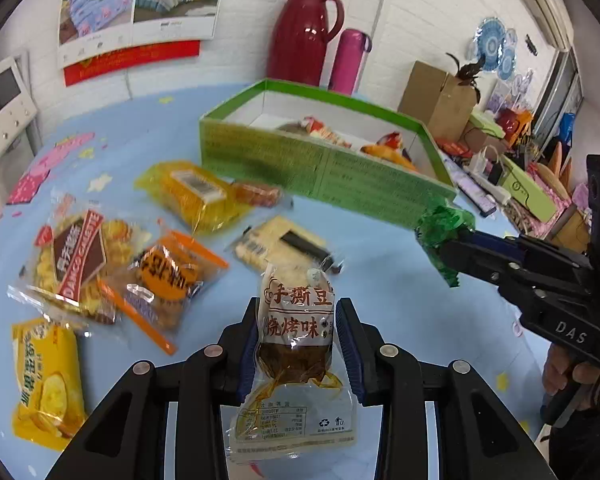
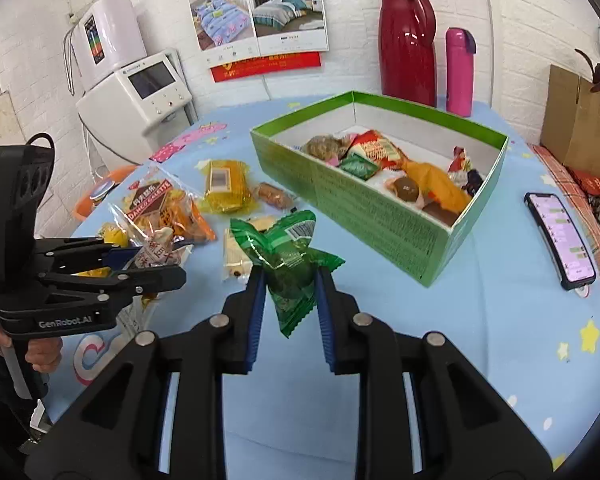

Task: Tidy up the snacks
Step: 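Grasp the green wrapped candy with the right tool while the left tool grasps the clear tofu packet, then carry the green candy and tofu packet into the green box and open both tools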

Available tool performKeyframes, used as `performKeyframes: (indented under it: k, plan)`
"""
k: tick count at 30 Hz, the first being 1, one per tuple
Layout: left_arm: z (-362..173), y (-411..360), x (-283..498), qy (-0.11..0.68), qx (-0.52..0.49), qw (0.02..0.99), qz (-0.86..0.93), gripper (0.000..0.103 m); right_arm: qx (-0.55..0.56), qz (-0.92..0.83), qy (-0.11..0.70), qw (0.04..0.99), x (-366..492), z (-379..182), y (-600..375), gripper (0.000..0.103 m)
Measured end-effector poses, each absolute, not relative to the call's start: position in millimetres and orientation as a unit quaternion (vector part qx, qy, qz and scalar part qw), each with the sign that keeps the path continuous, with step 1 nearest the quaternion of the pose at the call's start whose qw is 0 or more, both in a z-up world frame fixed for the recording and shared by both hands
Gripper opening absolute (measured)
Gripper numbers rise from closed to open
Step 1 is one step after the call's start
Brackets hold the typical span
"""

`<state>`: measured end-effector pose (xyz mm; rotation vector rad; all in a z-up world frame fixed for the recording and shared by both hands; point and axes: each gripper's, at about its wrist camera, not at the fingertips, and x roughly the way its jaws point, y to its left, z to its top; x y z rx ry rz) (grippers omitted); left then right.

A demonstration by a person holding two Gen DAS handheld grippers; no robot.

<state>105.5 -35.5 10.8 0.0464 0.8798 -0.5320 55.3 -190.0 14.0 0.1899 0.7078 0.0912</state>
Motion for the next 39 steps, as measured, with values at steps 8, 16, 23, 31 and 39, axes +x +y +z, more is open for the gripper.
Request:
performKeyframes:
  k: [8, 16, 23, 31, 39]
  plan:
    - [71.1, -65.4, 141.7, 0.361, 0.014, 0.898, -0.251, 0.037, 0.103, 0.007, 0.301, 0.948, 66.1, 46.1, -219.3, 0.027]
    - [74.7, -101.8, 200.1, 0.354, 0.018, 0.911, -0.210, 0.037, 0.130, -0.033, 0.297, 0.945, 95.8, 40.8, -261.0, 0.027]
    - [56.2, -126.6, 245.5, 0.365, 0.029, 0.911, -0.190, 0.037, 0.136, -0.052, 0.308, 0.940, 122.7, 27.1, -287.2, 0.027]
    - [33.3, -137.6, 262.4, 0.371, 0.041, 0.908, -0.192, 0.049, 0.122, -0.054, 0.313, 0.940, 143.2, 9.3, -296.0, 0.046]
    - [42.2, -126.4, 246.9, 0.328, 0.042, 0.931, -0.157, 0.098, 0.100, -0.056, 0.298, 0.948, 137.8, 12.6, -288.2, 0.084]
